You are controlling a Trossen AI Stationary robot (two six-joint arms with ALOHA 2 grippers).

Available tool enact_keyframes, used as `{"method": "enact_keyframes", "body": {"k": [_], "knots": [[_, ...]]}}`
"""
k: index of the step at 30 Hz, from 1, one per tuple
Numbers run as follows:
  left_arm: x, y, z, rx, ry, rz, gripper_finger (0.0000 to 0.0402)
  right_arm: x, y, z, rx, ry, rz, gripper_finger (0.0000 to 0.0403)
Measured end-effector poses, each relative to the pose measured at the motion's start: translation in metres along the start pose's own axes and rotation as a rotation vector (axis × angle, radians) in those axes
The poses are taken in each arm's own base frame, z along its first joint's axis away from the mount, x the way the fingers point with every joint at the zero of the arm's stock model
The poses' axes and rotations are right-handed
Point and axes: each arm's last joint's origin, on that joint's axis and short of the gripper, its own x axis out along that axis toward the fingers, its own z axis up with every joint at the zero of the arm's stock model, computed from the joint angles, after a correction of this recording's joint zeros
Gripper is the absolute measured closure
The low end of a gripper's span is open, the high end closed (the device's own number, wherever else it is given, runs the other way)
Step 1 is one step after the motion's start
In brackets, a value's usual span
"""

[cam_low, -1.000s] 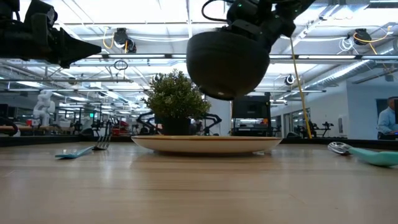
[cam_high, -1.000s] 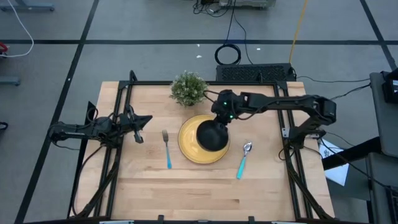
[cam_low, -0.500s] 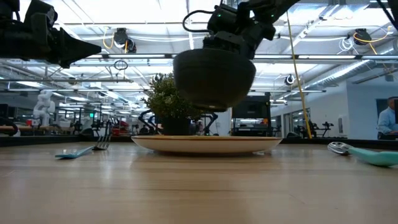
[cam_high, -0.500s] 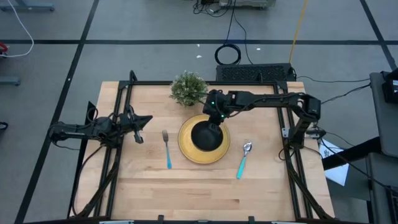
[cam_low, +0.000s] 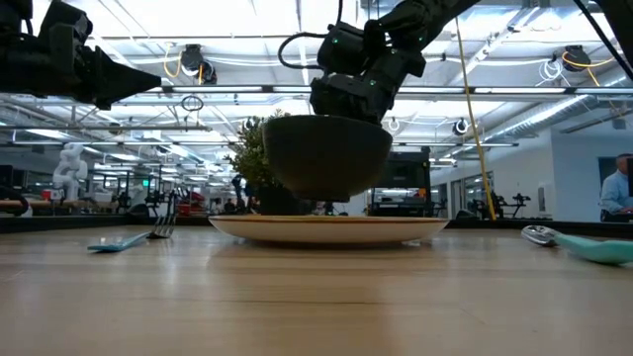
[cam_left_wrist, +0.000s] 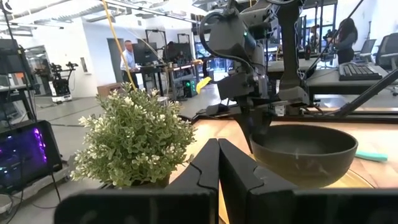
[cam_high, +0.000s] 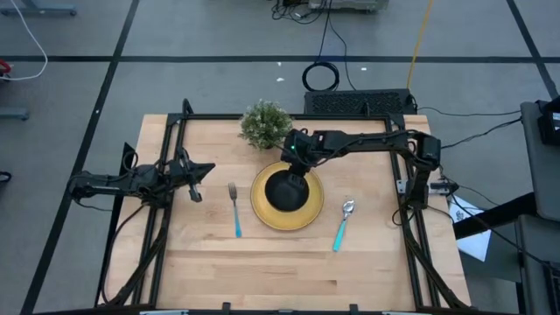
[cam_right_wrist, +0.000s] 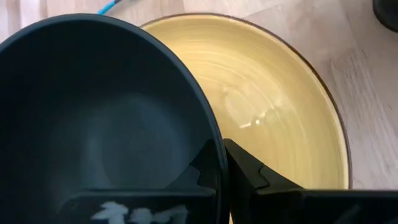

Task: Set table place
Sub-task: Put the black bowl on the yellow plate

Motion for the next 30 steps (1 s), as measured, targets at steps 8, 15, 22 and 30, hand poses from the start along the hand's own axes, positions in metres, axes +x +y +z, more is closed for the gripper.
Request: {"method": "enact_keyframes", "body": {"k": [8, 15, 22, 30], "knots": [[0.0, 0.0, 0.0, -0.006, 0.0, -0.001, 0.0394, 0.002, 0.006, -0.001, -0.015, 0.006, 0.009, 0.0401], [0.0, 0.0, 0.0, -0.007, -0.001, -0.001, 0.0394, 0.002, 0.008, -0.004, -0.008, 0.035, 0.004, 0.0401], [0.0, 0.0, 0.0, -0.008, 0.0, -0.001, 0.0394, 0.003, 0.008, -0.003, -0.006, 0.016, -0.063, 0.0401], [0.0, 0.0, 0.0, -0.007, 0.0, -0.002, 0.0394, 0.014, 0.005, -0.006, 0.003, 0.041, -0.064, 0.0401]]}}
